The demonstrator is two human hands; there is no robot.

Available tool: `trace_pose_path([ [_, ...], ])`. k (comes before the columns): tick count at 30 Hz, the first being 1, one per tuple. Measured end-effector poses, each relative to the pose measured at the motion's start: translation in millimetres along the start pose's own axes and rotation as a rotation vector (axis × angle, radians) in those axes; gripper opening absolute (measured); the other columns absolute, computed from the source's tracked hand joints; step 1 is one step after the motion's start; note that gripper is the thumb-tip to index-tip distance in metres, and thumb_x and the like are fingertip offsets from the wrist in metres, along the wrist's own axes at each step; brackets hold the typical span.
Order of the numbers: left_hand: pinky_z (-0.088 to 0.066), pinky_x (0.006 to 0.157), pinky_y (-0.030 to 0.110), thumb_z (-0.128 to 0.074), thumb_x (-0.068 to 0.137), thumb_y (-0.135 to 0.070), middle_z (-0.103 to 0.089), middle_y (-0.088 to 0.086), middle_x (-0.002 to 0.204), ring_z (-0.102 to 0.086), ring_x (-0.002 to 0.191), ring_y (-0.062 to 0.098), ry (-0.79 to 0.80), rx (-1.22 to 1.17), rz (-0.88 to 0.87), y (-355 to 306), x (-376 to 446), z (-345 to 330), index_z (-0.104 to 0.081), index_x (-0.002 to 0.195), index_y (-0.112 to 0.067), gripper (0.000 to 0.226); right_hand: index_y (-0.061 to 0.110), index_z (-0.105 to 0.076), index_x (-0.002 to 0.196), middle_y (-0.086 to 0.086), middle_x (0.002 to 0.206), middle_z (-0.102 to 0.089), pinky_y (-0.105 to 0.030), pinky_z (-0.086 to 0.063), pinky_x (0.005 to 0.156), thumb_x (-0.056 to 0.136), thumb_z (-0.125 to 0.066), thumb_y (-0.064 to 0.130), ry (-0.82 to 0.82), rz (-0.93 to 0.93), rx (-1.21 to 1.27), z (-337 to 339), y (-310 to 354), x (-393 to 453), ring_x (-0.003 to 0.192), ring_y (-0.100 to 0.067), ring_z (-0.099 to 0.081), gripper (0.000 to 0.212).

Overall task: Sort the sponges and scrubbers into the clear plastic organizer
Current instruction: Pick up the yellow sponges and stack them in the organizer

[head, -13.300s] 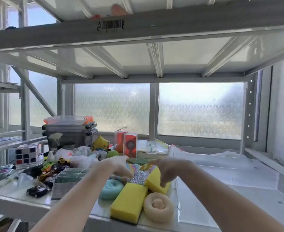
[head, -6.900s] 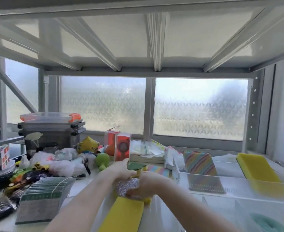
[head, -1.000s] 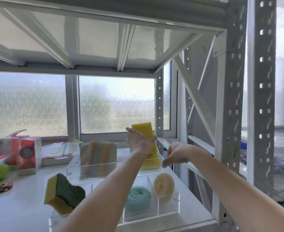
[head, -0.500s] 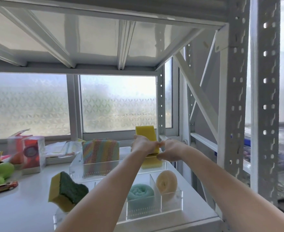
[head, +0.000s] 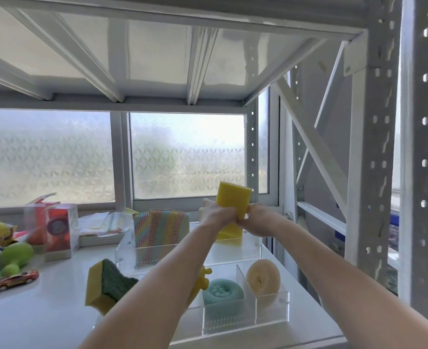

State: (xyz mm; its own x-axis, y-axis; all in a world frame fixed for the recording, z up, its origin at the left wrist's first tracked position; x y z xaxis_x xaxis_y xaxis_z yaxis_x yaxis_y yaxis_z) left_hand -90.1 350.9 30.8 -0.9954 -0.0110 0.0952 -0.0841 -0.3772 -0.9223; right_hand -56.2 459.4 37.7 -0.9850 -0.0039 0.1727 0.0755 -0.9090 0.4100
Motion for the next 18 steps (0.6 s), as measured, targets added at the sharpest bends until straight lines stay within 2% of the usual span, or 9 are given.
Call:
trace_pose_path([
  [2, -0.049, 0.098, 0.039, -0.059, 0.049, -0.018, -0.041, 0.018, 0.133, -0.051, 0.119, 0.029, 0.002, 0.024, -0.013, 1.7, 0.7, 5.1, -0.032, 0.136, -0.001, 0.093, 0.015, -0.063, 0.119, -0.009, 0.114, -0.067, -0.040, -0.050, 0.095, 0.083, -0.052, 0.048, -0.019, 0.017, 0.051, -1.0, 1.2, 2.7, 0.106, -0.026, -0.062, 0.050],
  [4, -0.049, 0.088, 0.035, -0.064, 0.061, -0.012, -0.047, 0.013, 0.121, -0.053, 0.110, 0.025, 0.028, 0.016, -0.016, 6.2, 2.7, 9.3, -0.034, 0.131, 0.001, 0.077, 0.013, -0.066, 0.109, -0.009, 0.105, -0.068, -0.041, -0.052, 0.091, 0.069, -0.056, 0.054, -0.038, 0.013, 0.111, -2.0, -0.1, 5.1, 0.098, -0.024, -0.063, 0.058],
  [6, -0.042, 0.079, 0.032, -0.059, 0.074, -0.007, -0.046, 0.009, 0.107, -0.048, 0.099, 0.022, 0.050, 0.004, 0.006, 9.8, 5.9, 10.6, -0.031, 0.133, 0.002, 0.066, 0.007, -0.064, 0.101, -0.007, 0.093, -0.065, -0.036, -0.052, 0.079, 0.070, -0.056, 0.041, -0.043, -0.010, 0.169, -3.3, -1.5, 8.6, 0.084, -0.021, -0.061, 0.046],
  [8, -0.037, 0.079, 0.032, -0.052, 0.079, -0.005, -0.045, 0.007, 0.099, -0.044, 0.097, 0.023, 0.061, -0.027, 0.023, 9.4, 7.2, 11.3, -0.029, 0.136, 0.000, 0.061, 0.005, -0.058, 0.094, -0.007, 0.083, -0.057, -0.032, -0.044, 0.068, 0.080, -0.053, 0.023, -0.020, -0.041, 0.195, -5.0, 0.3, 11.0, 0.075, -0.020, -0.053, 0.023],
  [10, -0.038, 0.078, 0.033, -0.048, 0.080, -0.005, -0.047, 0.010, 0.104, -0.045, 0.095, 0.025, 0.061, -0.045, 0.029, 6.5, 7.8, 11.3, -0.032, 0.136, 0.000, 0.059, 0.007, -0.056, 0.091, -0.008, 0.082, -0.055, -0.031, -0.042, 0.067, 0.082, -0.051, 0.018, -0.024, -0.049, 0.213, -6.6, 2.7, 14.1, 0.074, -0.020, -0.052, 0.014],
  [14, -0.039, 0.065, 0.028, -0.042, 0.083, -0.008, -0.050, 0.011, 0.105, -0.050, 0.085, 0.020, 0.099, -0.027, 0.036, 4.2, 2.1, 8.1, -0.032, 0.137, -0.001, 0.055, 0.007, -0.056, 0.089, -0.010, 0.083, -0.055, -0.030, -0.041, 0.066, 0.082, -0.050, 0.014, -0.028, -0.065, 0.225, -8.4, 4.2, 18.8, 0.076, -0.022, -0.052, 0.012],
  [16, -0.041, 0.070, 0.030, -0.039, 0.084, -0.008, -0.055, 0.014, 0.112, -0.055, 0.095, 0.023, 0.110, -0.020, 0.037, 4.4, 0.7, 5.2, -0.030, 0.138, -0.001, 0.056, 0.006, -0.055, 0.087, -0.010, 0.083, -0.054, -0.028, -0.040, 0.063, 0.082, -0.047, 0.010, -0.026, -0.081, 0.234, -8.1, 3.3, 19.7, 0.076, -0.022, -0.051, 0.009],
  [18, -0.044, 0.071, 0.031, -0.040, 0.076, -0.011, -0.059, 0.018, 0.122, -0.060, 0.103, 0.026, 0.118, 0.006, 0.030, 5.0, 2.0, 3.1, -0.036, 0.137, 0.001, 0.063, 0.003, -0.057, 0.093, -0.012, 0.088, -0.057, -0.031, -0.044, 0.068, 0.083, -0.047, 0.010, -0.046, -0.091, 0.254, -9.1, 0.5, 23.7, 0.080, -0.024, -0.055, 0.016],
])
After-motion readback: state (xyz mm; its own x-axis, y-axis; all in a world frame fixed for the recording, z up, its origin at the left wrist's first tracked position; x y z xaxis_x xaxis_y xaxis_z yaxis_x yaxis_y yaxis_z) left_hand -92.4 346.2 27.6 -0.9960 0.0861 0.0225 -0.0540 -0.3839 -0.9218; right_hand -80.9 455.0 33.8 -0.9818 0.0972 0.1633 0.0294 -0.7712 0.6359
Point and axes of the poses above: each hand's wrist, its own x-axis towards the middle knuckle, its own z-axis out of the back of the hand, y = z × x, the point moved 1 cm from there along x, towards the middle knuckle
